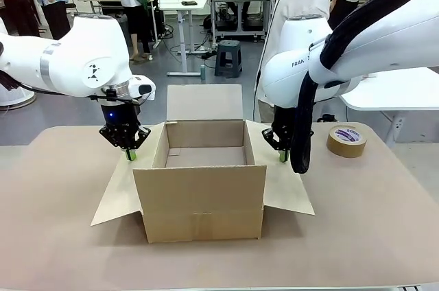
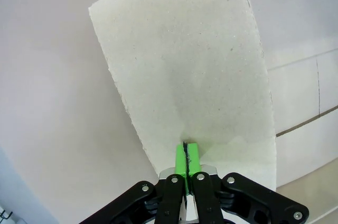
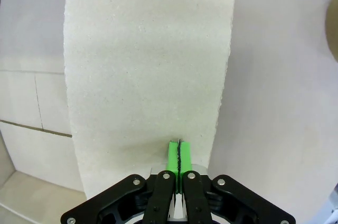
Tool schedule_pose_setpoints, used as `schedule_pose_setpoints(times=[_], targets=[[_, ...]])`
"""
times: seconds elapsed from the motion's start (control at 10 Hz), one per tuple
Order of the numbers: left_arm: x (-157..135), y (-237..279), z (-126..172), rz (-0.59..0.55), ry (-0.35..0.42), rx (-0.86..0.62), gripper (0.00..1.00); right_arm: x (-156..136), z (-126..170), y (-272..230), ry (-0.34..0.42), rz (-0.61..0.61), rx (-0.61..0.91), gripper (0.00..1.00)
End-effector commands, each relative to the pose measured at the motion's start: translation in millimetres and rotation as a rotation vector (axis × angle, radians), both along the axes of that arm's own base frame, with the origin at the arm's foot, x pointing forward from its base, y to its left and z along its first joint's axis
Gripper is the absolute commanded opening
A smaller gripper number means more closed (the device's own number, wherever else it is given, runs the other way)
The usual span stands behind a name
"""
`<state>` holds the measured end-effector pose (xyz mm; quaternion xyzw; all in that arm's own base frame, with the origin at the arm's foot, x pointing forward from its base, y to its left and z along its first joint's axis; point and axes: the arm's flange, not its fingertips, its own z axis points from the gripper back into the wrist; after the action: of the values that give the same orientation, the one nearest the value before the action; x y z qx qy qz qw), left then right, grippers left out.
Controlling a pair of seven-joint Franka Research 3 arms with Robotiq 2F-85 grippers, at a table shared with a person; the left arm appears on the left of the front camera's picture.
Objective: Wrap the clocks to prevent damage.
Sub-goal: Once the human has placed the objects inside and stepped back, release both hands from the side flaps of the Package Box.
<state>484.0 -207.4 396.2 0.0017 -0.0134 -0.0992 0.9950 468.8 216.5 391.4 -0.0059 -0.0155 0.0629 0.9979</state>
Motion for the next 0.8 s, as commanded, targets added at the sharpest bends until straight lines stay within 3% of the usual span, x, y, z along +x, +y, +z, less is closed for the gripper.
schedule_pose_setpoints(times=[0.0,0.7], targets=[[0.3,-0.1,1.1,-0.002,0.007,0.006,0.01,-1.0,-0.5,0.8,0.001,-0.008,-0.006,0.01],[0.3,-0.1,1.1,-0.002,0.007,0.006,0.01,-1.0,-0.5,0.8,0.001,-0.008,-0.006,0.01]])
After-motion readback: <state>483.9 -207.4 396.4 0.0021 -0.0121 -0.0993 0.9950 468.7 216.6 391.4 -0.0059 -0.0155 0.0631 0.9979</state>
